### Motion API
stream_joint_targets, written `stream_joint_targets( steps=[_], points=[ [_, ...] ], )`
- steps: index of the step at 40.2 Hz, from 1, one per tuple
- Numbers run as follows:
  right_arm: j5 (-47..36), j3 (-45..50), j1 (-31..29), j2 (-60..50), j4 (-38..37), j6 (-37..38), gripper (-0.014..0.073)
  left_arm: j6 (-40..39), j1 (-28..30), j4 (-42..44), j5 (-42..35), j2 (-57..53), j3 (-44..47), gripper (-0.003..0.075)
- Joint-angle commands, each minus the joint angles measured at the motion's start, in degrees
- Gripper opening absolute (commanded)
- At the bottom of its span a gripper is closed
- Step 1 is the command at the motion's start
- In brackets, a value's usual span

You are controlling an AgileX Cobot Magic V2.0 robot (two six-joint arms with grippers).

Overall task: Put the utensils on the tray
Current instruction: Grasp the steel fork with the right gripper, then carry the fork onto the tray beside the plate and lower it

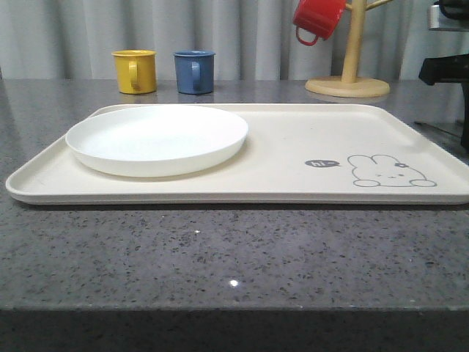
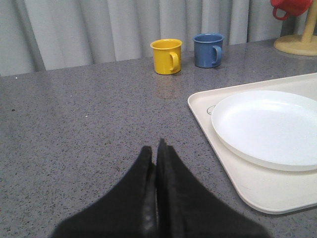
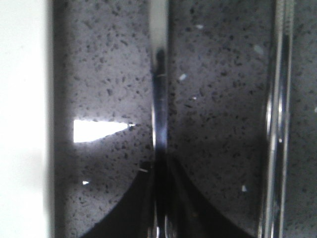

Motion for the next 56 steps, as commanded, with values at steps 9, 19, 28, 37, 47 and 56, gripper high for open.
stream_joint_targets(
  steps=[9,19,28,37,47,56],
  points=[
    [2.1,-3.4,0.9,-7.8,0.3,4.7,-0.0028,-0.4,0.0,-0.6,-4.7,0.5,-1.5,-0.0018],
    [9.7,-11.0,12.3,-9.4,-6.0,16.7,-0.0042,-0.4,0.0,-0.6,-4.7,0.5,-1.5,-0.0018],
    [9.2,-17.1,25.2,-5.6,-7.6,27.3,-0.0058,-0.4,0.0,-0.6,-4.7,0.5,-1.5,-0.0018],
    [8.9,-21.3,27.8,0.4,-6.4,29.6,-0.0058,-0.4,0.0,-0.6,-4.7,0.5,-1.5,-0.0018],
    [6.9,-21.4,27.8,5.1,-2.3,31.0,-0.0058,-0.4,0.0,-0.6,-4.7,0.5,-1.5,-0.0018],
    [4.6,-21.4,27.8,8.5,-1.5,31.0,-0.0058,-0.4,0.0,-0.6,-4.7,0.5,-1.5,-0.0018]
  ],
)
